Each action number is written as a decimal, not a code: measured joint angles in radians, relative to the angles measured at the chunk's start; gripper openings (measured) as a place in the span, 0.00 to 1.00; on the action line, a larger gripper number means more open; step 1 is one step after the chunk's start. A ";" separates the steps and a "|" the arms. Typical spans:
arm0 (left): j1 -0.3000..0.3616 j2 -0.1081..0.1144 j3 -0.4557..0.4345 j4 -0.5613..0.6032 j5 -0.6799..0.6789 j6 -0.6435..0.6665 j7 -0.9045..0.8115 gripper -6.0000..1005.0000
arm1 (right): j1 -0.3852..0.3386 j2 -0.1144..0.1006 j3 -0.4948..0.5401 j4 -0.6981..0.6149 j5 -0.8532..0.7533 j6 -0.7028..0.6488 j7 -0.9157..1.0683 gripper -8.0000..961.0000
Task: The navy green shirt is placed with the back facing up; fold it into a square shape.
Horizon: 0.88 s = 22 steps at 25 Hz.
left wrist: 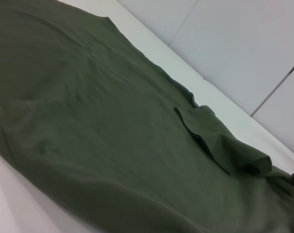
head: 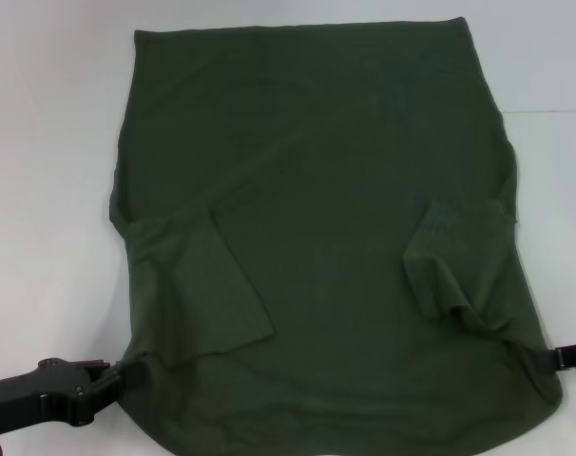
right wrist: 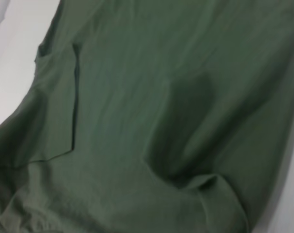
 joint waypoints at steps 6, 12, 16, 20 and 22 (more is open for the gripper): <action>-0.001 0.000 0.000 0.000 0.000 -0.001 0.002 0.07 | 0.001 0.001 0.003 -0.001 -0.020 0.005 0.020 0.32; -0.001 0.000 0.000 0.000 0.000 -0.004 0.003 0.06 | -0.001 0.001 0.008 -0.003 -0.020 0.005 0.016 0.08; -0.001 0.000 -0.001 -0.002 0.000 -0.002 0.001 0.06 | -0.014 0.001 0.043 -0.003 -0.002 -0.003 -0.028 0.02; -0.007 0.015 -0.023 -0.040 -0.007 0.045 -0.005 0.06 | -0.032 0.001 0.139 0.020 0.032 -0.049 -0.131 0.03; -0.012 0.029 -0.042 -0.070 -0.021 0.085 -0.005 0.06 | -0.041 0.000 0.175 0.039 0.043 -0.069 -0.175 0.03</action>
